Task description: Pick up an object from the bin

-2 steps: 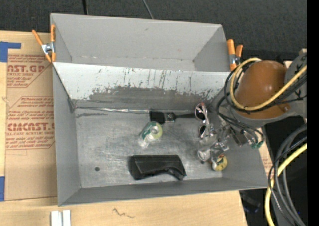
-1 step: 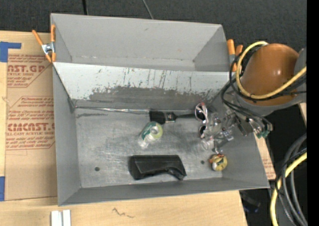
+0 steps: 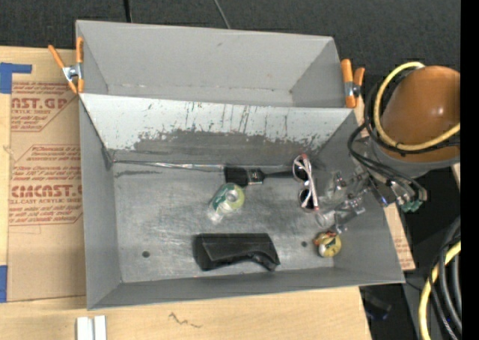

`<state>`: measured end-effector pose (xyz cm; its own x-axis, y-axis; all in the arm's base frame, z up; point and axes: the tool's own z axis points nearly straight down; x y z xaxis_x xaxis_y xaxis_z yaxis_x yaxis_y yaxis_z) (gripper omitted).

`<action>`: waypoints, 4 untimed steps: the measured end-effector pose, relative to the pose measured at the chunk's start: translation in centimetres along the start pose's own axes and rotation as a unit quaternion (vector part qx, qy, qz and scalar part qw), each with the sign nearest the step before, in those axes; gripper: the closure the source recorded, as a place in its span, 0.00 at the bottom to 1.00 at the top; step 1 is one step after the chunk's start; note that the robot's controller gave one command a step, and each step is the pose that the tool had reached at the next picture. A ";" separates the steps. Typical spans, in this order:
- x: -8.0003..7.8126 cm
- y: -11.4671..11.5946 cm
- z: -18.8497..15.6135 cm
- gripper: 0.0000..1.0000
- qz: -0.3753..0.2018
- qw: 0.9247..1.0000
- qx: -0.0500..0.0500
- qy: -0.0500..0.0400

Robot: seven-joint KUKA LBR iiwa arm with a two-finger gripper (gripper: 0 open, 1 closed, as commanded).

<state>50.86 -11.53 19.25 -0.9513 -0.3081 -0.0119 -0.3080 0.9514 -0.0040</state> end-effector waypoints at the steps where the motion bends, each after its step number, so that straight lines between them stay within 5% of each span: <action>1: -1.8 0.6 0.1 1.00 -0.001 1.000 -0.002 0.006; 2: 1.0 1.7 3.1 0.00 0.051 0.999 -0.002 0.006; 3: 1.0 1.6 3.2 0.00 0.052 0.999 -0.002 0.006; 4: 1.6 2.1 12.1 1.00 -0.145 0.989 -0.002 0.002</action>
Offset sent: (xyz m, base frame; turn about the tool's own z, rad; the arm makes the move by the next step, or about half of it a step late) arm -0.0148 0.0111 -0.0313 0.1039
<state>48.85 -10.01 7.11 -0.8233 -0.5676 -0.0064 -0.5676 0.8233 -0.0021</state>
